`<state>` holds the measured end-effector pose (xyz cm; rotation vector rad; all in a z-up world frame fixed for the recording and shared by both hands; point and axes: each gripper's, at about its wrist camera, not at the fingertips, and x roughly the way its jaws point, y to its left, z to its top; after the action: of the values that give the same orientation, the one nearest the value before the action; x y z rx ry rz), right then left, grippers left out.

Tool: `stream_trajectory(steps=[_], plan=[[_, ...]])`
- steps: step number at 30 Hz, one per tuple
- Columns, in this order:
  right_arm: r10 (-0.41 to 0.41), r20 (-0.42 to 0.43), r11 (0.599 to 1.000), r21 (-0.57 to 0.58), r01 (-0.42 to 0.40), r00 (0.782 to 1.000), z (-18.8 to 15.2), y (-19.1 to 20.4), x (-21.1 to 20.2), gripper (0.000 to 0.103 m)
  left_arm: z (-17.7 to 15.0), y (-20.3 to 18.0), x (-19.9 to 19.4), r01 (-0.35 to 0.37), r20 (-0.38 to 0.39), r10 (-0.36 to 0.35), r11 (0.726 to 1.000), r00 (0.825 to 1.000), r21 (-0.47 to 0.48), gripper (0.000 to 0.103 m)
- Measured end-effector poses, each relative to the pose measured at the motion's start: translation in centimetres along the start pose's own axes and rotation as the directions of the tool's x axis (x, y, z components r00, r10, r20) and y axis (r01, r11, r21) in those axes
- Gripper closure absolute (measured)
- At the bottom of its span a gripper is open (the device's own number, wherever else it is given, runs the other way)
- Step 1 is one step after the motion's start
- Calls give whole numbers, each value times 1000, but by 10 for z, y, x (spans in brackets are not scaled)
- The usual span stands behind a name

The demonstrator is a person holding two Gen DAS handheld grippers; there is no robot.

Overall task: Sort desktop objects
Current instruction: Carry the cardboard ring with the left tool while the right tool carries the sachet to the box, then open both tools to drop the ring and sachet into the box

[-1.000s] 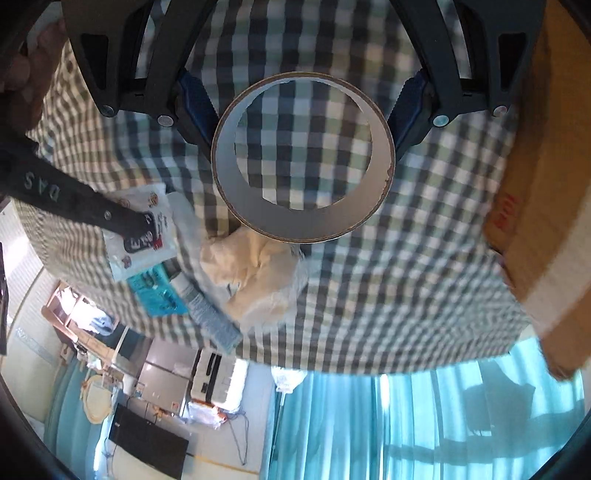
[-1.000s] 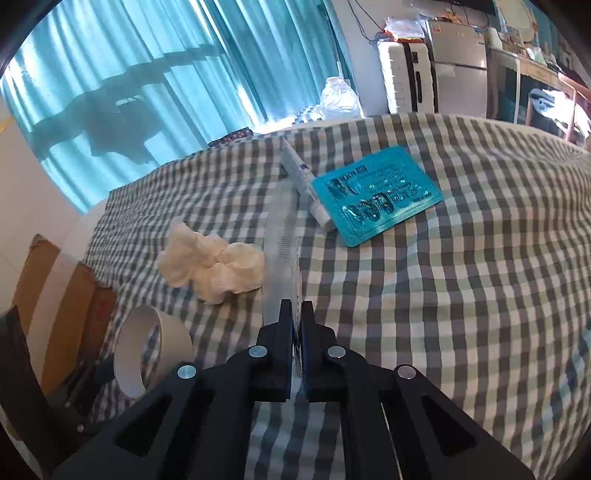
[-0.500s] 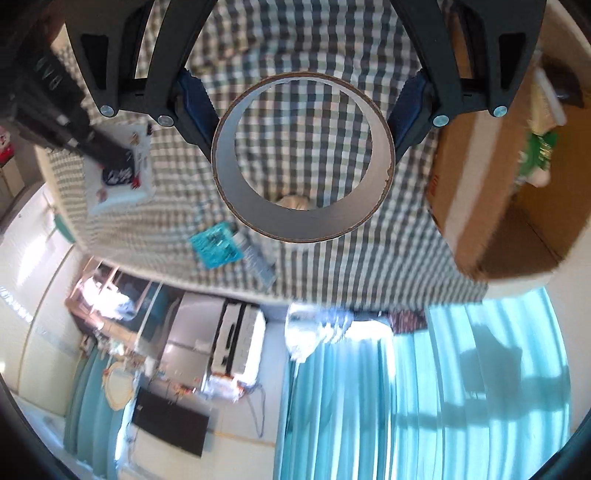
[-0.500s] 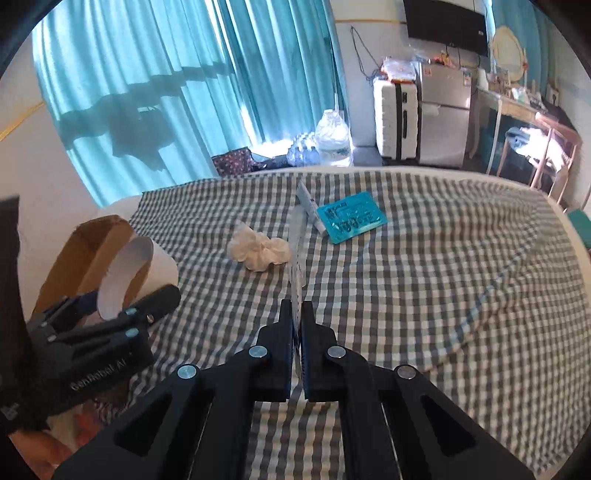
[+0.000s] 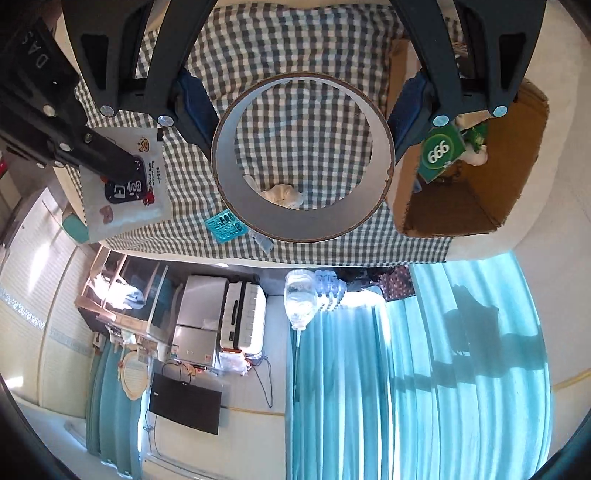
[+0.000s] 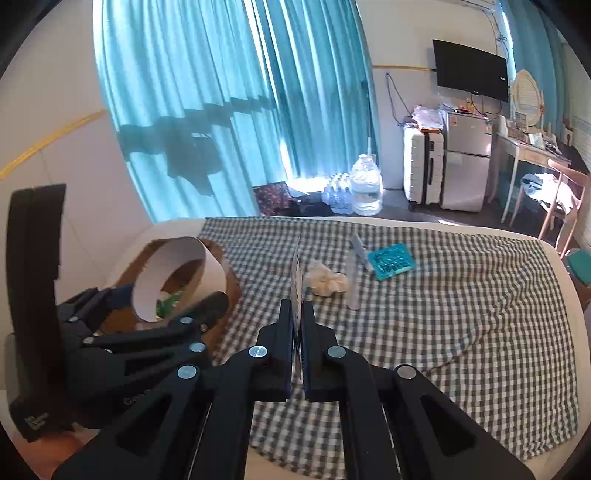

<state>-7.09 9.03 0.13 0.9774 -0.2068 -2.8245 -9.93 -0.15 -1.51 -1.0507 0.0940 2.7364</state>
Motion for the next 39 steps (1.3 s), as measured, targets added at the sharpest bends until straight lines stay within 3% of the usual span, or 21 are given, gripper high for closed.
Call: stream_trajectory(steps=[7,13,18,22,25,29,34,35,36,38,39], plan=[[86,9,996,-15,-86,996,-3,37,-5,100,0,45,-16,-28,8,29,998,1000,-55,19],[181,-32,982,-46,-183,983,0,72,17,100,2,119,-18,-96,-5,96,982,995,-165,19],[251,-81,964,-64,-257,965,8,110,58,99,2,184,-7,-176,-33,173,960,984,-220,19],[325,-119,942,-46,-333,938,22,139,98,99,2,222,18,-201,-72,189,947,979,-252,19],[337,-164,936,-53,-349,927,29,162,137,99,-1,248,46,-206,-108,181,932,978,-299,19],[363,-221,928,2,-372,905,40,183,195,99,-5,265,85,-243,-177,198,925,964,-290,19],[370,-242,928,47,-370,897,50,198,242,97,-13,280,118,-247,-235,181,924,955,-292,18],[376,-241,926,63,-372,895,54,200,250,92,-15,281,122,-240,-245,170,925,954,-294,16],[387,-242,922,79,-379,890,56,201,254,68,-18,283,126,-238,-258,164,927,952,-290,13],[394,-225,919,108,-380,891,63,203,261,36,-20,280,131,-265,-292,184,926,938,-268,2],[388,-212,922,108,-373,897,64,203,261,36,-23,277,132,-276,-295,197,927,935,-255,2]])
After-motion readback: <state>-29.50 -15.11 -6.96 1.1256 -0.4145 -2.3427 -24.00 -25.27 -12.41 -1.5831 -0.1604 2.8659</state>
